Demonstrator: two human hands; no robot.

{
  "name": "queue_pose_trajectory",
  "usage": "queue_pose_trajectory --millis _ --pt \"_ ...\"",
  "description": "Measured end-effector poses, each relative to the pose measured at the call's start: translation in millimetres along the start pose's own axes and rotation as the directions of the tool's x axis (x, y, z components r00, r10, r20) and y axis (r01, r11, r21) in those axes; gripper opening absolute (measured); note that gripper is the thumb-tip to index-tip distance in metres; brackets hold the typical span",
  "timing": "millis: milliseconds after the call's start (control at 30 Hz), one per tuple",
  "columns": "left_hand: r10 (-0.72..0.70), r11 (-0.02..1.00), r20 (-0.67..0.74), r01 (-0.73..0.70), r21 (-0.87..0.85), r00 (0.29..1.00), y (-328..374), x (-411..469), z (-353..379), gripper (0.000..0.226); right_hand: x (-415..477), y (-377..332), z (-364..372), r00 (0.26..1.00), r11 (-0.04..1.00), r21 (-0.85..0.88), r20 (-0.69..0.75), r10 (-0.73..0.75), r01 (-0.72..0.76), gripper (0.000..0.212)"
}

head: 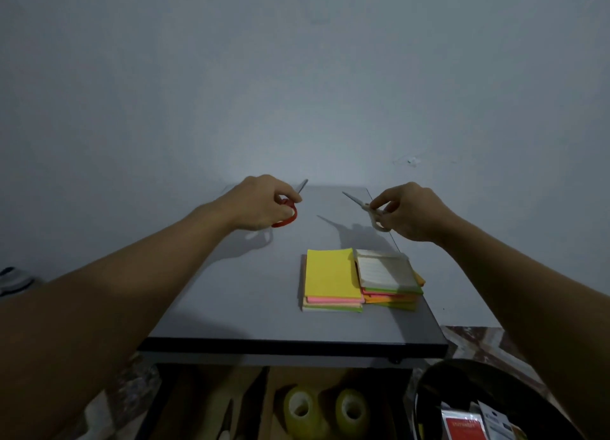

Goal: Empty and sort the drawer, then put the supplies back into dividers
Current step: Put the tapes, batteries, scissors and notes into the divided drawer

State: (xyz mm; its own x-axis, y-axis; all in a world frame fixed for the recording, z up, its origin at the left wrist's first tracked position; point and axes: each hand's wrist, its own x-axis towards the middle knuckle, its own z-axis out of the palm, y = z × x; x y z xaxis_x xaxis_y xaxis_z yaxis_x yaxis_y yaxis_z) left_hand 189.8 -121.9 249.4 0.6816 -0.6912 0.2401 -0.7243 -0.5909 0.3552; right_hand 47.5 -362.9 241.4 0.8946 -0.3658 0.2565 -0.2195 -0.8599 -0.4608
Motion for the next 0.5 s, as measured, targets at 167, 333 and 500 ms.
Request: queue_pose_trajectory --millis 167,333,500 --pt "0.015 0.998 -0.069 -0.019 -0.052 0.998 4.2 -52.9 -33.5 0.032 -40.3 -34.3 -19.7 0.999 0.996 0.087 -0.038 -0.031 0.034 0.024" --pt "0.009 0.993 -0.104 -0.021 -0.116 0.994 7.1 -114.2 -57.2 0.033 -89.1 -65.1 -21.0 0.996 0.97 0.234 -0.07 -0.047 0.062 0.024" --pt "-0.002 0.991 -0.092 -0.01 -0.13 0.996 5.0 -171.4 -63.4 0.037 -133.9 -90.4 -7.5 0.994 0.932 0.349 -0.076 -0.075 0.097 0.026"
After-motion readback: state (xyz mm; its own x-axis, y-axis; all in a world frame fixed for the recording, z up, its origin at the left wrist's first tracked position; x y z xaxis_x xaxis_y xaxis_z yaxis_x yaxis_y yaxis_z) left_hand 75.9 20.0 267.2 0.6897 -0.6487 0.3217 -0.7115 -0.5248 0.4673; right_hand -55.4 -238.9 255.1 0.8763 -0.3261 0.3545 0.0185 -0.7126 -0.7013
